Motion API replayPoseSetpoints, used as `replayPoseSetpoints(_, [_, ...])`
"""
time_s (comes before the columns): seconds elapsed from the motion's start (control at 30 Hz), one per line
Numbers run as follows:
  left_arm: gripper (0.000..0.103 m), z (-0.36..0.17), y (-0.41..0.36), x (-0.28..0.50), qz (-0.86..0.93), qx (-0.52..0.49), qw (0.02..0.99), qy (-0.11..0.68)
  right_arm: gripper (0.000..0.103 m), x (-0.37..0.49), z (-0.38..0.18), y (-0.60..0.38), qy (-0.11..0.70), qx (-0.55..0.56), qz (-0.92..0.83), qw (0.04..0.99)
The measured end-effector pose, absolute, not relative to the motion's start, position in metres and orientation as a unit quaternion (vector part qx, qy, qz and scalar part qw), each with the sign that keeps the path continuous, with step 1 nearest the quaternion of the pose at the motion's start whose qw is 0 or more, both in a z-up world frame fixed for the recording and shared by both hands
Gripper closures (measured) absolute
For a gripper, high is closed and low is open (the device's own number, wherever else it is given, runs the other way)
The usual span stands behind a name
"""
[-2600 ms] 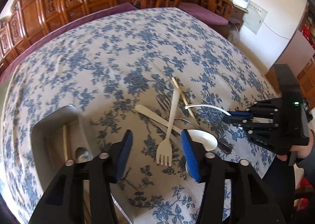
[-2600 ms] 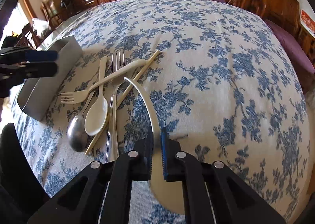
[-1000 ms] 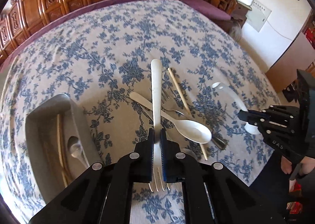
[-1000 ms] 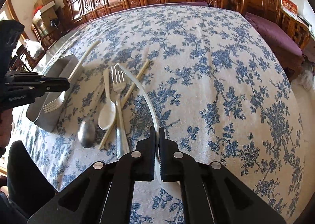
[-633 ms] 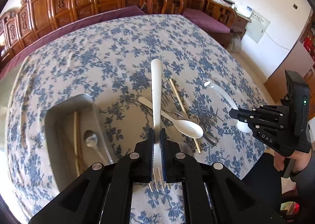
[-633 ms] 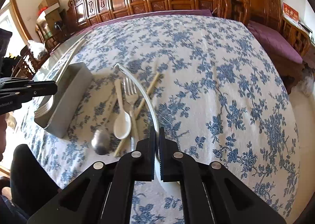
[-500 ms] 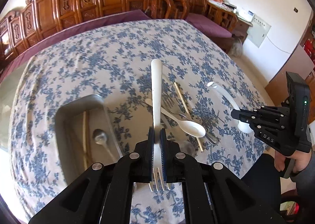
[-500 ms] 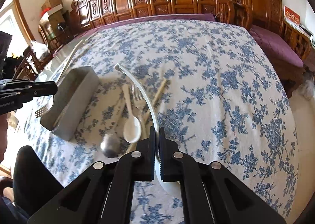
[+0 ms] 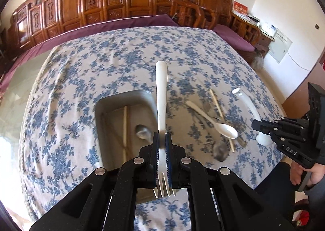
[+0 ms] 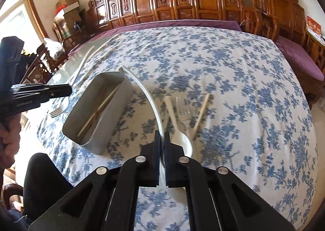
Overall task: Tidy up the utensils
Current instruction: 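Carry the white fork into the grey tray and open the left tool while the right carries its spoon, then lower the white plastic spoon into the grey tray and open the right tool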
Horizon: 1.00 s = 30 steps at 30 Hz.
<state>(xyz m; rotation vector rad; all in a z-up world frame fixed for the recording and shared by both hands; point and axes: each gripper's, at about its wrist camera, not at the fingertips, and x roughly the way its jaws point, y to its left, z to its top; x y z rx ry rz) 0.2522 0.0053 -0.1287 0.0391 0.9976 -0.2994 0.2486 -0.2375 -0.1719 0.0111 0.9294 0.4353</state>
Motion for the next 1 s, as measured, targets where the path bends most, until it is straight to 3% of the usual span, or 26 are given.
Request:
replayPoseSetpoints(0.6, [0.098,-0.213,0.033,0.288,-0.12,-0.019,0.832,0.541,0.099,0.255,-0.179,-0.205,0.462,-0.011,0.228,0.857])
replayPoseSetpoints(1.0, [0.098,-0.207,0.037,0.284,-0.12,-0.017,0.836,0.536,0.098,0.259,-0.174,-0.183,0.46,-0.022,0.238,0.855])
